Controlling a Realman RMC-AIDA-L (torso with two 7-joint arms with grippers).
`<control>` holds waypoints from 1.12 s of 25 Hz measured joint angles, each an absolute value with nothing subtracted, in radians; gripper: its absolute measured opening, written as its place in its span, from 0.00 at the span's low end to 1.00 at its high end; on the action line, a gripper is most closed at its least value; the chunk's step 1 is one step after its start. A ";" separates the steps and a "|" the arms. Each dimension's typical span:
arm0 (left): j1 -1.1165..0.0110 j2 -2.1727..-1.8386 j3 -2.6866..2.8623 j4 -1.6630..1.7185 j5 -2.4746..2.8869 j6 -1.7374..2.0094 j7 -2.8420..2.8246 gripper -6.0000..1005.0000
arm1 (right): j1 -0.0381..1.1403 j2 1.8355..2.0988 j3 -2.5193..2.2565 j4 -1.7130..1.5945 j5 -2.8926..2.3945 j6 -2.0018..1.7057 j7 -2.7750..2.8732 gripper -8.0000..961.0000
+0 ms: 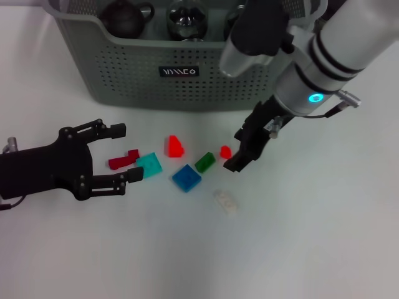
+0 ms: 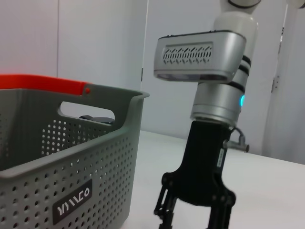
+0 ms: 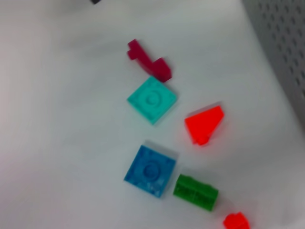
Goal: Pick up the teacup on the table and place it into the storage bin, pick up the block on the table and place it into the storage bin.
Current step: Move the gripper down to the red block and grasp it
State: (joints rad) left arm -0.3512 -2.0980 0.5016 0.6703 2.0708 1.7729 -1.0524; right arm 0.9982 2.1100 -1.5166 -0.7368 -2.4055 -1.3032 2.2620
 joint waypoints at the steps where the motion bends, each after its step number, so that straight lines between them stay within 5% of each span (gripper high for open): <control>1: -0.351 -2.099 0.502 0.670 2.071 1.772 -1.052 0.88 | 1.005 2.110 -1.531 -0.717 -2.395 -1.277 2.262 0.77; 11: -0.351 -2.100 0.502 0.670 2.071 1.768 -1.053 0.88 | 1.045 2.111 -1.637 -0.613 -2.329 -1.136 2.259 0.76; 28: -0.345 -2.102 0.502 0.670 2.071 1.766 -1.055 0.88 | 1.048 2.115 -1.719 -0.581 -2.277 -1.063 2.255 0.40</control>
State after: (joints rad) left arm -0.3451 -2.1016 0.5016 0.6703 2.0708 1.7658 -1.0554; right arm 1.0478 2.1151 -1.7191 -0.5807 -2.2771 -1.0635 2.2555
